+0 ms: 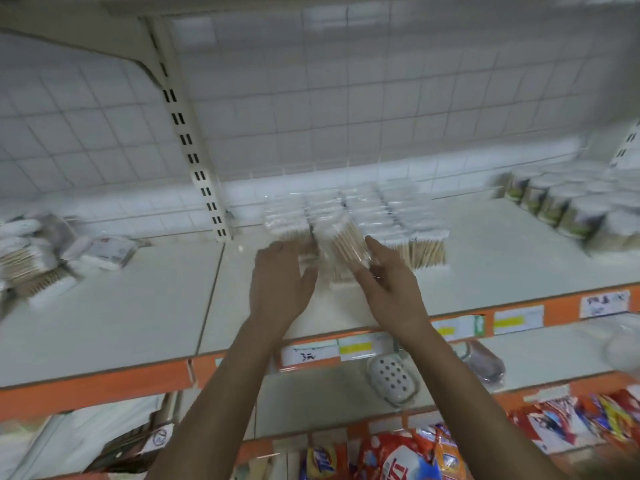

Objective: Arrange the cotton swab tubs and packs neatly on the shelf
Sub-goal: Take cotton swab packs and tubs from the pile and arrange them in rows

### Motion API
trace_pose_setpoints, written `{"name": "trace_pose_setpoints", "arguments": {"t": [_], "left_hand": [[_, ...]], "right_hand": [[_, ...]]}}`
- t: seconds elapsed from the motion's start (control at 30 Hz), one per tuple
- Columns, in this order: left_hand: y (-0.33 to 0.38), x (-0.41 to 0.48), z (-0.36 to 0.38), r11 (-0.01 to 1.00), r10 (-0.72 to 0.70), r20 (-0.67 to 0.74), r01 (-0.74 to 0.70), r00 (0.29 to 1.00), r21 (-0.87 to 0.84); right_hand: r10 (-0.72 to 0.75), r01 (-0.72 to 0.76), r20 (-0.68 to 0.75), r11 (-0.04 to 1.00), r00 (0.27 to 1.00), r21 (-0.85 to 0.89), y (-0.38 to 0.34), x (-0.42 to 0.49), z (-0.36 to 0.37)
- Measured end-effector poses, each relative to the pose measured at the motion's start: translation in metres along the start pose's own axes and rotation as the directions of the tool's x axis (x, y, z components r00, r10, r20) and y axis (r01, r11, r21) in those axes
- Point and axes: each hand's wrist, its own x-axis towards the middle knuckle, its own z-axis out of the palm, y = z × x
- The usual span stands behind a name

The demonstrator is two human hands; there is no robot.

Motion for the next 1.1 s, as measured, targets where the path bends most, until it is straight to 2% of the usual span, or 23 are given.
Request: {"name": "trace_pose_setpoints", "arguments": {"t": [0.07, 0.2, 0.3, 0.4, 0.53, 0.63, 0.77, 0.83, 0.9, 1.1], "left_hand": [[0.035, -0.005, -0.002, 0.991, 0.027, -0.019, -0.029, 0.999, -0.134], [0.092, -0.009, 0.008, 0.927, -0.037, 0.080, 0.064, 0.996, -0.369], [0.124, -0.009, 0.019, 0.832, -0.081, 0.206, 0.180, 0.975, -0.524], [0.153, -0.010, 0.034, 0.723, -0.033, 0.334, 0.254, 0.942, -0.643], [0.177, -0.006, 0.061, 0.634, 0.018, 0.368, 0.274, 0.930, -0.724], [0.191, 0.005, 0.080, 0.621, 0.002, 0.363, 0.283, 0.932, -0.731], [0.209, 0.024, 0.108, 0.678, 0.023, 0.350, 0.243, 0.936, -0.694], [0.221, 0.033, 0.120, 0.706, 0.047, 0.344, 0.212, 0.938, -0.675], [0.232, 0.040, 0.130, 0.724, 0.084, 0.334, 0.173, 0.939, -0.668], [0.249, 0.067, 0.166, 0.747, 0.116, 0.275, 0.098, 0.954, -0.658]], "right_hand": [[0.048, -0.052, 0.041, 0.991, 0.998, 0.122, 0.008, -0.004, -0.020], [0.092, -0.111, 0.069, 0.922, 0.993, 0.370, 0.016, -0.012, -0.063], [0.140, -0.152, 0.062, 0.854, 0.988, 0.498, 0.022, -0.013, -0.095], [0.193, -0.210, 0.090, 0.800, 0.977, 0.562, 0.031, -0.012, -0.118], [0.225, -0.214, 0.046, 0.818, 0.973, 0.534, 0.045, -0.008, -0.142], [0.223, -0.177, -0.056, 0.881, 0.973, 0.439, 0.057, -0.001, -0.162], [0.183, -0.119, -0.211, 0.951, 0.960, 0.286, 0.072, 0.017, -0.186], [0.115, -0.063, -0.273, 0.979, 0.955, 0.193, 0.080, 0.028, -0.199], [0.060, -0.023, -0.280, 0.991, 0.958, 0.134, 0.085, 0.037, -0.211], [0.034, -0.037, -0.311, 0.999, 0.950, -0.005, 0.097, 0.064, -0.243]]}}
